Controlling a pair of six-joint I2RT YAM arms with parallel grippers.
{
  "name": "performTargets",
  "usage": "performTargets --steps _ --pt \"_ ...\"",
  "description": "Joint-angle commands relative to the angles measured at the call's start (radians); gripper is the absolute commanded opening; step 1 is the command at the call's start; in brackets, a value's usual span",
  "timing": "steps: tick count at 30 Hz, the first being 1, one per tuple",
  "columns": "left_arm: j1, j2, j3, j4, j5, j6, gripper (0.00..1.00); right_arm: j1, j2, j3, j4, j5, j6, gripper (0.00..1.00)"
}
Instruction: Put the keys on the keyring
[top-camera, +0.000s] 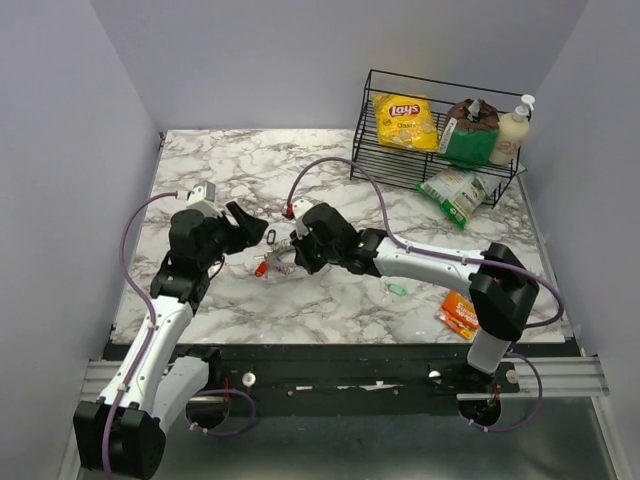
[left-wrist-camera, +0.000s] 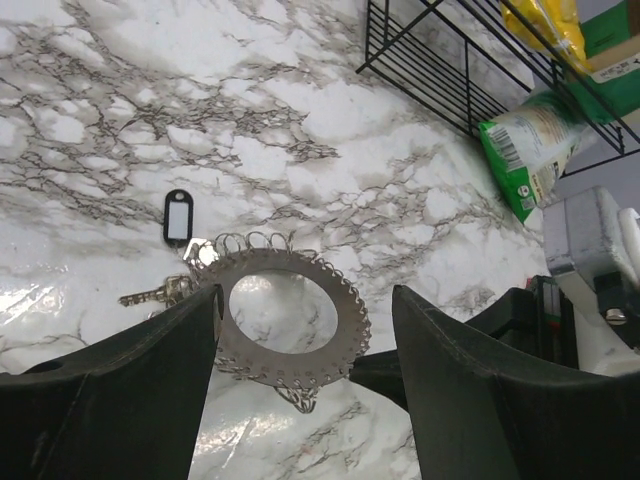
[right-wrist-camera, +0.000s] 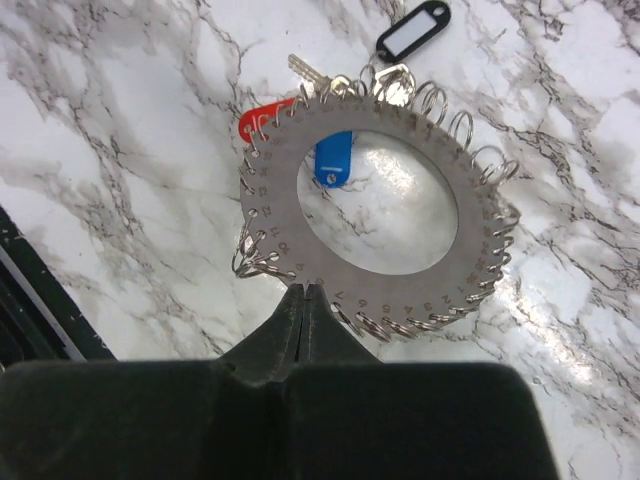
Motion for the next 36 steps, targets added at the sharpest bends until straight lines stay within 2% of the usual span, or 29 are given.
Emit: performTargets --steps 1,16,25,36 --pt "0.004 -0.029 -0.020 0.067 0.088 0.001 0.76 -0.019 -0.083 -0.042 0.082 -0.064 -0.017 0.01" --pt "-0.008 -0.062 -0.063 0.239 0.260 -0.026 0.70 -0.086 -0.310 -0.226 0.283 -0.238 -0.054 0.01" --pt "-0.060 -0.066 -0.065 0.311 0.323 -0.026 0.69 -0.109 -0.367 -0.284 0.351 -0.339 -0.127 0.01" --pt "-0.204 -0.028 -0.002 0.327 0.349 0.044 0.64 -0.243 -0.499 -0.456 0.671 -0.617 -0.032 0.01"
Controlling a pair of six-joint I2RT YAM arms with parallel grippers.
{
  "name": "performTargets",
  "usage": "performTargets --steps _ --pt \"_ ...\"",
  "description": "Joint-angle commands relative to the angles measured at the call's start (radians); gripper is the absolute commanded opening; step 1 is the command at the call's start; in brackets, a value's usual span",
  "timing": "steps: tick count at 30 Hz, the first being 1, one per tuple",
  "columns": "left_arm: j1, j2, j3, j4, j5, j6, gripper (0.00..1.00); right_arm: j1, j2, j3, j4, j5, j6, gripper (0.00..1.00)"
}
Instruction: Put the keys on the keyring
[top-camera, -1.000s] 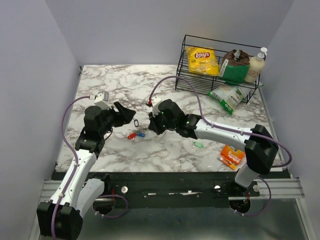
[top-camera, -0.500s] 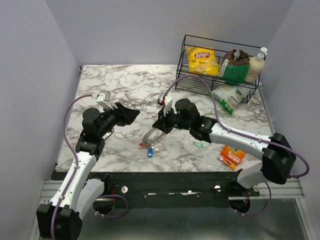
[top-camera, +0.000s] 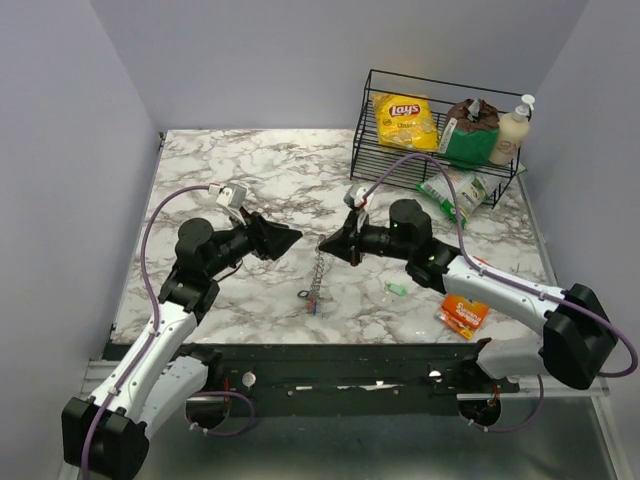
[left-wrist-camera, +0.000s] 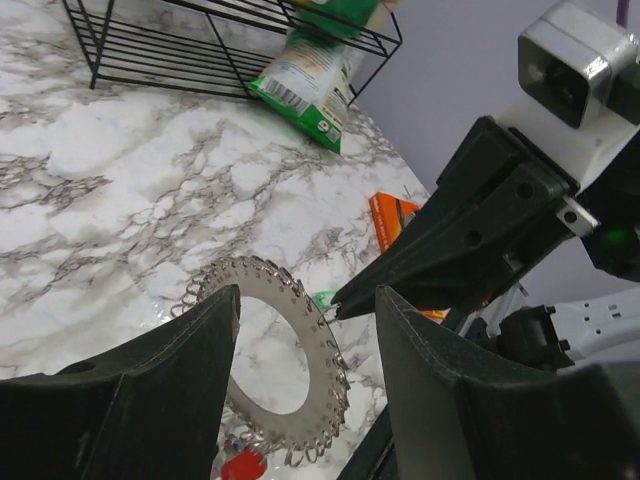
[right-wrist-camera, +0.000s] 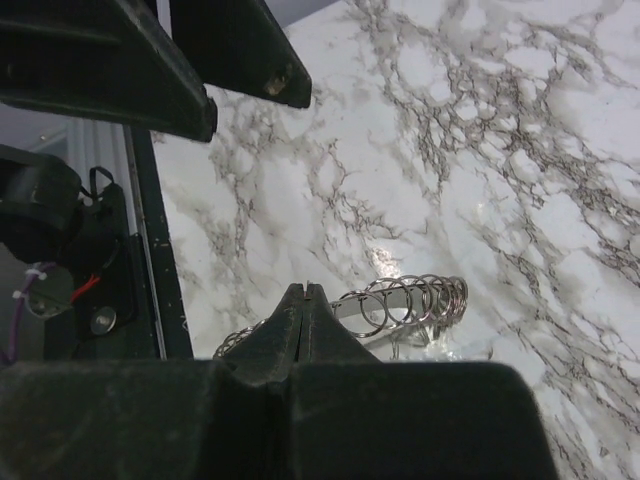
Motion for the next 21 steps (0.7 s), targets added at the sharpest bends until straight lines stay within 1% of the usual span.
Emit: performTargets --steps 1,3,5,9,10,17,21 --pt "-0.055 0.028 0.065 0.019 0.048 0.060 0.63 -0.041 -0.062 -0.027 0.218 -0.178 0.060 0.01" --pt "-0.067 0.042 0.076 0.027 0.069 0.060 0.60 -0.056 -0.077 -0.038 0.258 -0.229 0.077 0.01" --pt "-0.065 0.051 0.086 0.050 0.087 0.049 0.59 -0.070 -0.102 -0.055 0.302 -0.275 0.103 0.01" --pt "-0.067 0.054 0.097 0.097 0.138 0.035 0.57 -0.093 -0.130 -0.061 0.332 -0.346 0.136 0.01" --pt "-0.067 0.051 0.099 0.106 0.168 0.034 0.57 -0.098 -0.136 -0.061 0.336 -0.358 0.149 0.01" --pt "-0.067 0.047 0.083 0.332 0.320 -0.054 0.57 -0.130 -0.163 -0.078 0.454 -0.456 0.235 0.01" --pt "-0.069 0.036 0.082 0.398 0.351 -0.092 0.58 -0.145 -0.165 -0.082 0.502 -0.481 0.273 0.01"
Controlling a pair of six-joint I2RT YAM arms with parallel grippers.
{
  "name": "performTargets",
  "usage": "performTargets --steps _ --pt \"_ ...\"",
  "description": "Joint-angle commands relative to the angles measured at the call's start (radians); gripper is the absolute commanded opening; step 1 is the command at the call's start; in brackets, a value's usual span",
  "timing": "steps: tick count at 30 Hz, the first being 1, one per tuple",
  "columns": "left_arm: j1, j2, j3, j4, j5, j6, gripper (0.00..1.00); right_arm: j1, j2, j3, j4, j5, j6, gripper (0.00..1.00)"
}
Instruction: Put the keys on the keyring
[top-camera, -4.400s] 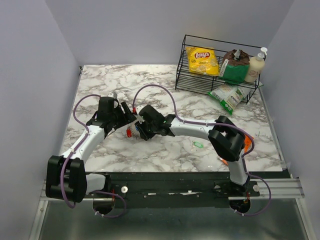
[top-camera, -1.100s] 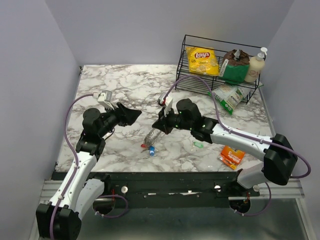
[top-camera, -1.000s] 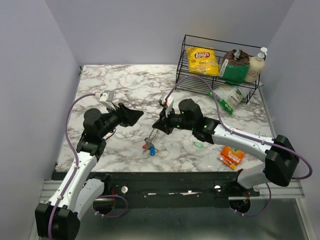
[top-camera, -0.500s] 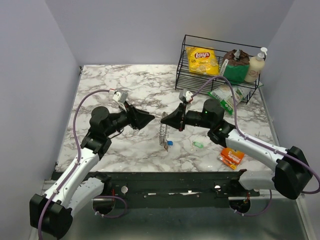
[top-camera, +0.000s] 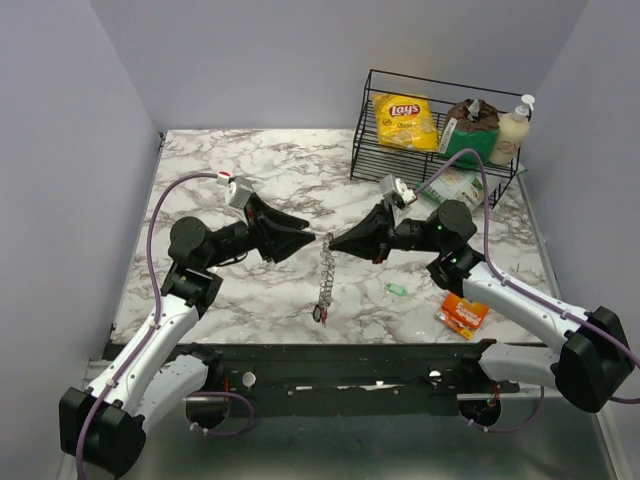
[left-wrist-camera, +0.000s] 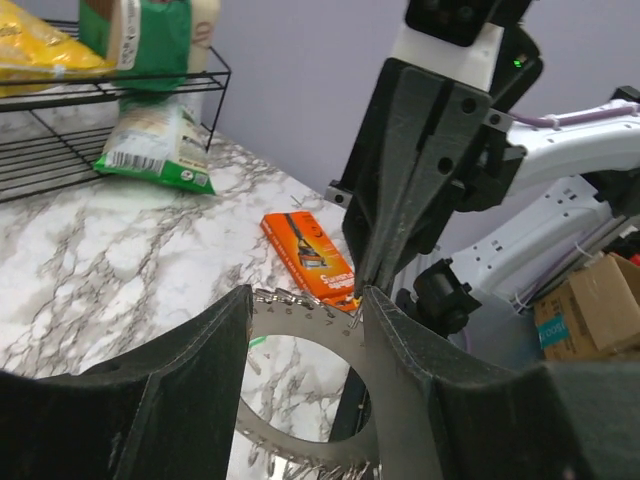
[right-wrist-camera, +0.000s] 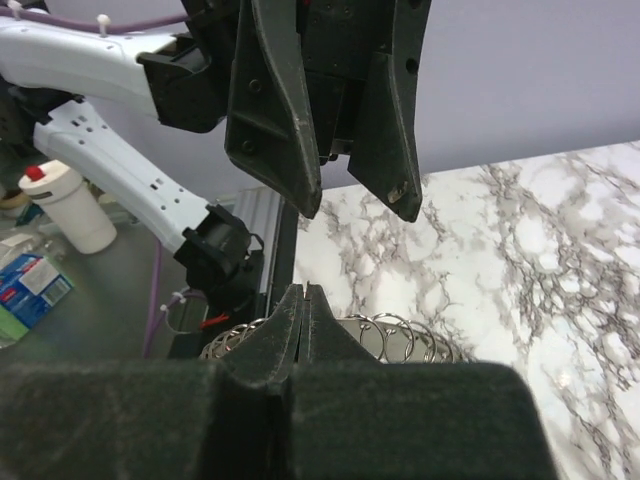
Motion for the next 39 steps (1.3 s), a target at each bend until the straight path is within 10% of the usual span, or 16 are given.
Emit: performTargets --steps 1,13,39 --pt "-0.002 -0.017 0.011 0.155 0.110 -0.071 0.58 -0.022 -0.023 -0.013 0.129 -0.076 0.070 0.01" --pt "-0.030 0.054 0.024 0.274 0.188 -0.136 0.56 -0.039 -0.011 -0.017 0.277 -0.114 0.185 0.01" --pt "-0.174 0.091 0.113 -0.061 0.087 0.117 0.35 -0.039 -0.034 -0.025 0.284 -0.104 0.191 0.01"
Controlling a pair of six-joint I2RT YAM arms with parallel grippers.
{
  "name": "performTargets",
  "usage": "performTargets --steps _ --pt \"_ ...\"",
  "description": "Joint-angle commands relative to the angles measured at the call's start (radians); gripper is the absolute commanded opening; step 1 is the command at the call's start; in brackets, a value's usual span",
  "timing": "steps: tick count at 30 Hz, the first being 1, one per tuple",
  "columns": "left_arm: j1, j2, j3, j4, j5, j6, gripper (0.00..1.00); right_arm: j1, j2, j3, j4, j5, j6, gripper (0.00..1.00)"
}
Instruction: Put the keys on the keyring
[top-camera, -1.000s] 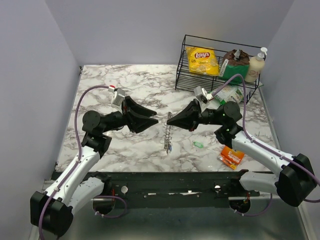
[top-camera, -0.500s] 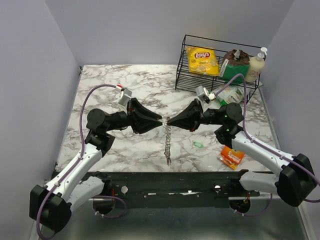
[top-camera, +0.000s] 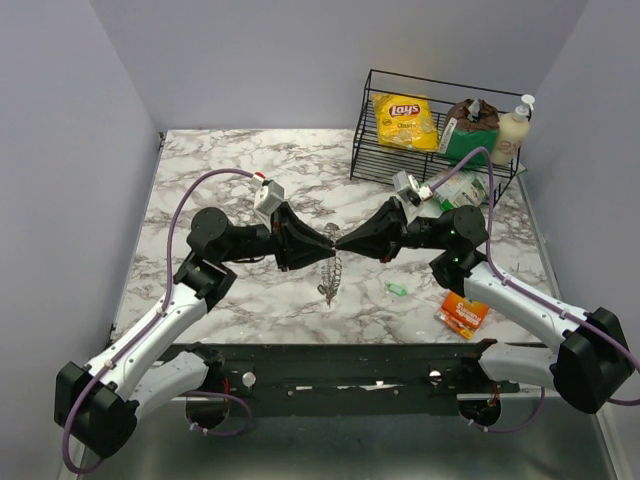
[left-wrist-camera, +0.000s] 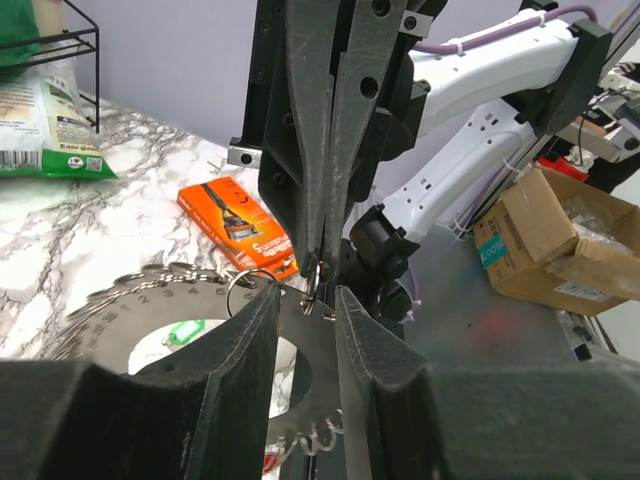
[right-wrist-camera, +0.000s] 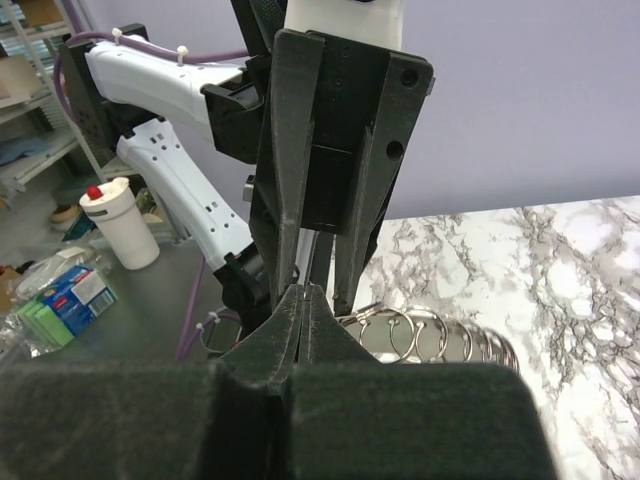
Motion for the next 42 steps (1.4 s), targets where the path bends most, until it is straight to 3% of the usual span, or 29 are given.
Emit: performTargets --steps 1,14,16,25,27,36,37,40,42 --pt "-0.018 -0.001 0.029 -0.053 -0.036 0.053 0.35 -0.006 -0.035 -0.006 0.058 -0.007 0.007 0.01" --pt "-0.047 0.012 0.038 -0.047 -0.070 0.058 0.22 -0.006 -0.040 -0.011 0.054 -0.016 0.010 0.01" --pt "-0.053 0.015 0.041 -0.048 -0.073 0.058 0.01 -0.006 -0.038 -0.011 0.054 -0.016 0.011 0.01" --pt "-0.099 -0.023 0.041 -0.131 -0.177 0.154 0.00 -0.006 -0.034 0.001 0.008 -0.013 -0.007 0.01" --pt "-0.105 -0.039 0.026 -0.122 -0.211 0.168 0.00 -0.006 -0.035 0.003 -0.008 -0.001 -0.010 0.04" --pt "-0.110 -0.090 0.006 -0.175 -0.280 0.223 0.00 -0.006 -0.061 0.005 -0.083 0.082 -0.039 0.58" --pt "-0.110 -0.091 0.006 -0.186 -0.284 0.238 0.00 -0.006 -0.064 0.003 -0.088 0.086 -0.041 0.72" --pt "-0.113 -0.105 0.009 -0.231 -0.326 0.272 0.00 -0.006 -0.084 -0.003 -0.101 0.103 -0.061 0.92" --pt "-0.119 -0.109 0.016 -0.283 -0.395 0.283 0.00 -0.006 -0.100 -0.014 -0.109 0.132 -0.071 1.00"
